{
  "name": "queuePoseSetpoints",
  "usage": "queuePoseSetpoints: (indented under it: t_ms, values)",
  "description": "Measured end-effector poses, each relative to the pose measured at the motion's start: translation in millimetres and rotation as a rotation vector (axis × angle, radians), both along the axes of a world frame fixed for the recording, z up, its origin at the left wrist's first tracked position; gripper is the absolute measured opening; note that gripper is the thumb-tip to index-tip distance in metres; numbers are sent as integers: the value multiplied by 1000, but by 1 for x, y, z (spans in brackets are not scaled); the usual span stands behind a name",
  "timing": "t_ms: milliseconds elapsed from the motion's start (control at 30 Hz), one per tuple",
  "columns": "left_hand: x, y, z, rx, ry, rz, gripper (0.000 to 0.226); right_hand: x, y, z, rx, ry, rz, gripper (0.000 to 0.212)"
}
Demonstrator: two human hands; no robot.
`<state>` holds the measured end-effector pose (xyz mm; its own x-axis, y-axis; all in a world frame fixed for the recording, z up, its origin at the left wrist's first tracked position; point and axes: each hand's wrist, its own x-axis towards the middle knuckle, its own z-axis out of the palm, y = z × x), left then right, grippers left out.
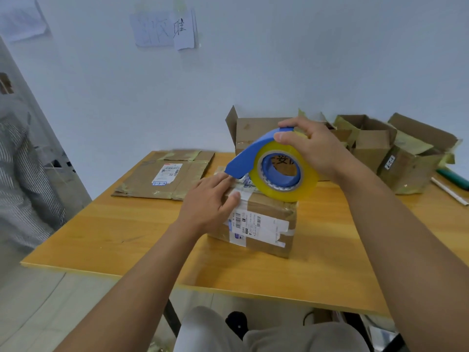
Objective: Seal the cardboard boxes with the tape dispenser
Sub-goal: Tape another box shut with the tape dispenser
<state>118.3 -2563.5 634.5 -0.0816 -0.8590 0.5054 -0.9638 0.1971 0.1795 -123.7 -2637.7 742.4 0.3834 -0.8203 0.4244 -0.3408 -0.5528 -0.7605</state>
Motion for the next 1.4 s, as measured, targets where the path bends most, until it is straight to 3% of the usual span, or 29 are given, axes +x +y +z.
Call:
queuePoseSetpoints:
  t_ms: [367, 633, 800, 1000, 1267, 1400]
  values:
    - [-6, 4, 4, 75, -14, 115, 75, -55, 0, 5, 28, 26, 8, 17]
    - [-38, 4, 8, 34, -112, 33, 83, -57, 5, -7, 19, -65, -20, 12]
    - [-40, 2, 11, 54, -109, -12, 85, -45, 4, -3, 22, -48, -27, 19]
    - [-37, 0, 5, -62, -91, -85, 77, -47, 4, 0, 30, -28, -18, 20]
    - [-36, -2, 8, 89, -106, 34, 96, -100, 13, -16, 86, -18, -25, 20]
    - [-56, 2, 9, 66, -140, 47, 100, -104, 25, -34, 78, -89, -46, 34]
